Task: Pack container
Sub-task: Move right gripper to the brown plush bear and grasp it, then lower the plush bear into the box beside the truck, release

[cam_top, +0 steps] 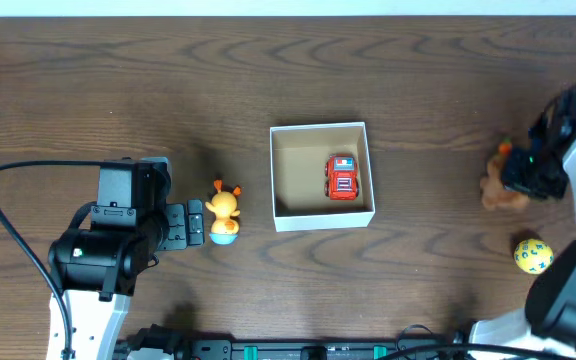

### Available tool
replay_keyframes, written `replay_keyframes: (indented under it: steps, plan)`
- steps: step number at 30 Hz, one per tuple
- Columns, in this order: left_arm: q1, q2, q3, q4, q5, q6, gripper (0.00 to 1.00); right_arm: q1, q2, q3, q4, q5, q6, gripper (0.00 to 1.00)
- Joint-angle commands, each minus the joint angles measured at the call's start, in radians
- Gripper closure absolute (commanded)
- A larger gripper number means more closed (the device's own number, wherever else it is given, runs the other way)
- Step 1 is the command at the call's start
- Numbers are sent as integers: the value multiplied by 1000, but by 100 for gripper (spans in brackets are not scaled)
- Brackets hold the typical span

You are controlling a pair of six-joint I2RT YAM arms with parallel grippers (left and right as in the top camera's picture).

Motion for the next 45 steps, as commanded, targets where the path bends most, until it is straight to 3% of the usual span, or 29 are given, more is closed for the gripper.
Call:
replay_keyframes:
  steps: [1,10,16,20,27,41,45]
  plan:
    - [5,3,16,-3,-1,-10,2,112,-164,80,-12,-103,19,93]
    - [5,3,16,-3,-1,-10,2,557,-380,81,92,-112,283,99]
    - [5,3,16,-3,-1,-10,2,848,-335,80,156,63,518,99]
    - [5,3,16,-3,-1,-10,2,966,-259,80,178,141,616,99]
    - [5,3,16,-3,-1,-10,2,1025,-83,80,190,155,793,99]
    - [5,3,16,-3,-1,-10,2,1025,185,80,297,98,798,98]
    - [5,3,16,-3,-1,-10,2,1025,206,80,303,100,797,78]
